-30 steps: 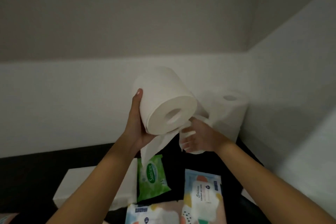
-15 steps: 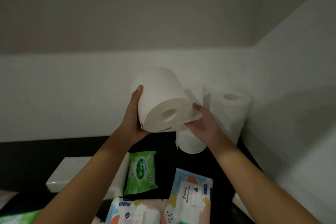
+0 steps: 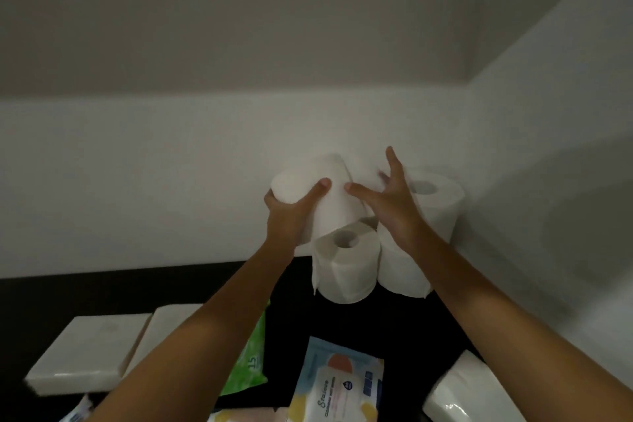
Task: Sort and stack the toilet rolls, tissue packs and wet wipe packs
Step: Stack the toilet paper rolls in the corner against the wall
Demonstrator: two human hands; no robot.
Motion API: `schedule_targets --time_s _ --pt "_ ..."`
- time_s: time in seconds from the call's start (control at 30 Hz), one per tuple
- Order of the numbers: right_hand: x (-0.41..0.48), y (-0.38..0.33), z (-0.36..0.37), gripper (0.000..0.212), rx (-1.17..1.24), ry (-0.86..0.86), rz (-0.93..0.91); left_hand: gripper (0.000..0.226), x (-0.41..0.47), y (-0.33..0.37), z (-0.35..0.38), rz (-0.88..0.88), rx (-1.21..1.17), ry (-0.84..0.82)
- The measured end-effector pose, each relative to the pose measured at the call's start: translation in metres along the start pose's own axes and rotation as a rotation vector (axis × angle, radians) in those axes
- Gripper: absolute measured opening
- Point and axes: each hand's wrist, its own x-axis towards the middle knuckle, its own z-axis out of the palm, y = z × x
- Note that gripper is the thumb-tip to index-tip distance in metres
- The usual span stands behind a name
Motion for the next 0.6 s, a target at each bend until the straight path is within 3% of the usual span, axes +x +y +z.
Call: schedule_targets --time_s 0.13,0.27,0.5,0.6 --pt "0.002 0.008 -0.006 0.094 -0.178 -0.096 -0.020 0.110 0.000 -0.015 0.020 0.149 0.107 -0.023" --pt "0.006 0.019 -0.006 0.079 -0.346 -0.114 -0.033 0.048 -0.005 -0.023 0.033 0.192 -0.120 -0.059" --pt "0.002 0.039 0.006 0.113 -0.501 -0.026 -0.076 0.061 0.002 -0.031 0.027 0.083 -0.008 -0.216" --pt "0.000 0.046 0.019 0.109 -0.514 -0.033 -0.068 0.060 0.001 -0.028 0.026 0.067 -0.001 -0.206"
